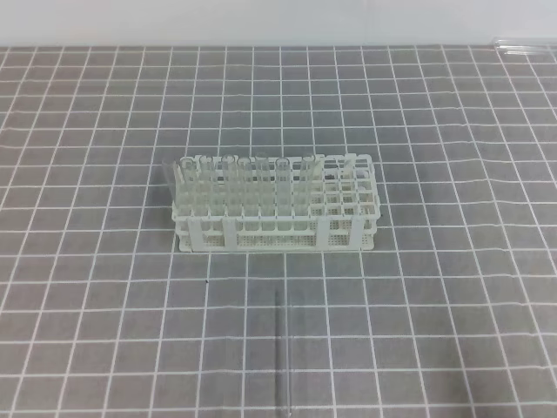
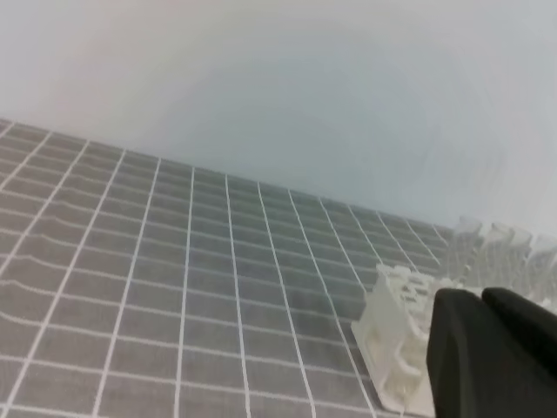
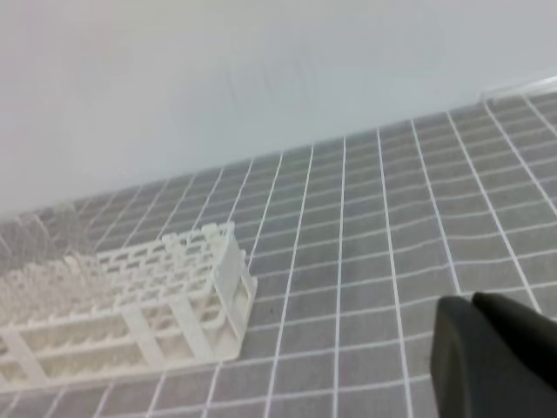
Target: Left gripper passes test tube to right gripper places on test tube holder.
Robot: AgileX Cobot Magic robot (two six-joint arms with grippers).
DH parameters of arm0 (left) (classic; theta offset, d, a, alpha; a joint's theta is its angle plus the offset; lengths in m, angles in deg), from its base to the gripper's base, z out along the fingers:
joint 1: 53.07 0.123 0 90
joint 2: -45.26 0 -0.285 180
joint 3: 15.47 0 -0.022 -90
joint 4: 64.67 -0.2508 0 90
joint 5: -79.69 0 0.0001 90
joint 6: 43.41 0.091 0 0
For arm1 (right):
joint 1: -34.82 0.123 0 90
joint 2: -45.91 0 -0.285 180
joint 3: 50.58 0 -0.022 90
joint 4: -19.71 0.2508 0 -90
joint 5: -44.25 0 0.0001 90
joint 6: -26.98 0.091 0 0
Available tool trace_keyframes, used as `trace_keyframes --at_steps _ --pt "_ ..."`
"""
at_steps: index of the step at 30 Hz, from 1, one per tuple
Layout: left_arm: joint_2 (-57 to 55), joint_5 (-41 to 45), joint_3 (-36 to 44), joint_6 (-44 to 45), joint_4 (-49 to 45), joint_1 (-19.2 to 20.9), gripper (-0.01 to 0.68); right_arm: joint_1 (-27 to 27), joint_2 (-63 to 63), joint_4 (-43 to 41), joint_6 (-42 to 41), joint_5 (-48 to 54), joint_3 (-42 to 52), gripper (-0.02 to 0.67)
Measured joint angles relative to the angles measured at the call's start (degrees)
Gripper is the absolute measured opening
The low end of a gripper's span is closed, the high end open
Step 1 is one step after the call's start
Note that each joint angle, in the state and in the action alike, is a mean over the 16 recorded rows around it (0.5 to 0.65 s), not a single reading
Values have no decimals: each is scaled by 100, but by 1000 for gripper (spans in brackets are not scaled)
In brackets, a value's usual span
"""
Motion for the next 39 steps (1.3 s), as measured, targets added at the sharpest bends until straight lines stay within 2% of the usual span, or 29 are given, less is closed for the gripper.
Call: trace_keyframes --at_steps 12,22,29,39 --pt "-92 145 -52 -22 79 1 -2 0 0 462 0 18 -1 -13" --pt "-340 747 -480 -11 239 1 -2 0 -163 639 0 251 -216 -13" --pt "-1170 1576 -1208 17 273 1 -2 0 -833 546 0 849 -783 -13" --pt "-3363 3144 -2625 410 290 -1 -1 0 -2484 158 0 2324 -1873 -13"
